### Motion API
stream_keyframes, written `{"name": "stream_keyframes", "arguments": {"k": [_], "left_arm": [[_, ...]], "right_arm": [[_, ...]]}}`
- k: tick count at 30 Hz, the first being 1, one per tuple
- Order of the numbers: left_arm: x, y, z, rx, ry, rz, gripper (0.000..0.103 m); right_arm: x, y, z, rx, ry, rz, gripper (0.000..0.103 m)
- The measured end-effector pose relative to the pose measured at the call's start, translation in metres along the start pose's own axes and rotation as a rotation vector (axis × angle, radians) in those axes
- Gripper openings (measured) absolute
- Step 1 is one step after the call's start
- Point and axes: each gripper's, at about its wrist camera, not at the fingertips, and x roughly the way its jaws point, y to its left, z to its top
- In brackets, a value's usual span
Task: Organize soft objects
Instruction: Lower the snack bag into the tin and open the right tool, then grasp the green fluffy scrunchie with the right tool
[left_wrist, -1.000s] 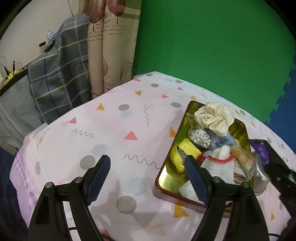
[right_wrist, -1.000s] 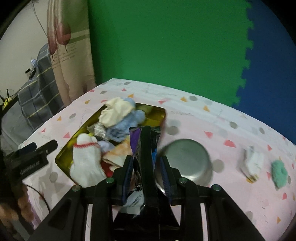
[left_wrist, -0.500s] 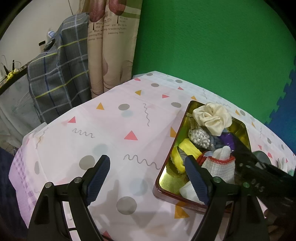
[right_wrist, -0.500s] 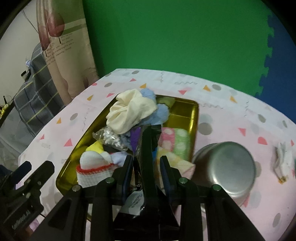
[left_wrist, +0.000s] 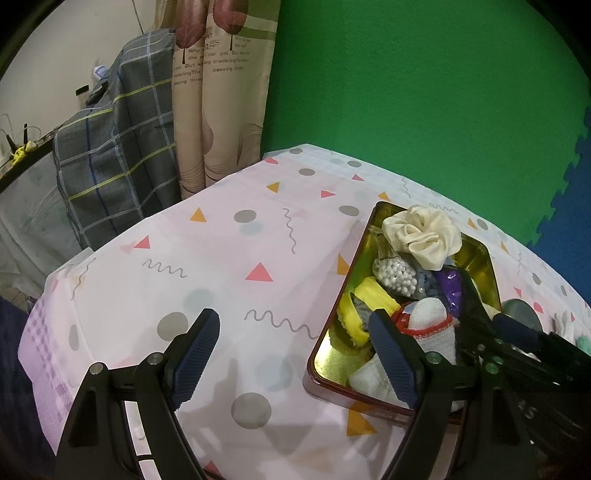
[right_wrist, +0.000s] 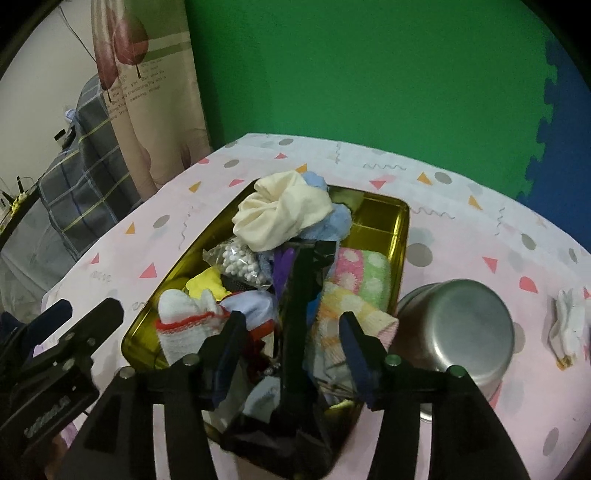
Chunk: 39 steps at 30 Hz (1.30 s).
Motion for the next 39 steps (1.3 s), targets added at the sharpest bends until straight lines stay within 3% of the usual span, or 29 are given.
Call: {"name": "stream_keyframes", "arguments": {"k": [7,13,17,30,39], "left_arm": [[-0.002,-0.002,0.0,0.008,-0.008,0.002,0.08],[-0.003,-0.002,-0.001,0.013,-0.012,0.009,0.08],[-0.004,-0.005,-0.001,0.032,-0.014,0.013,0.08],[-0.005,-0.027,-0.006,0.129,-0.034,0.021,0.08],[-0.017,-0.055,-0.012,0.225,-0.054,-0.015,0.08]], "right_arm": [[-0.024,-0.01,-0.005,0.001,-0.023,-0.001,0.056],[-0.055,-0.049,-0.018,0.053,-0.058,-0.035,0.056],[-0.074,-0.097,-0.03,0.111,-0.071,-0.104,0.057],[-0.117,-0.297,-0.08,0.317,-0.074,-0.452,0.057],[-0.104,-0.362,-0.08,0.348,-0.078,-0.506,0.057]]}}
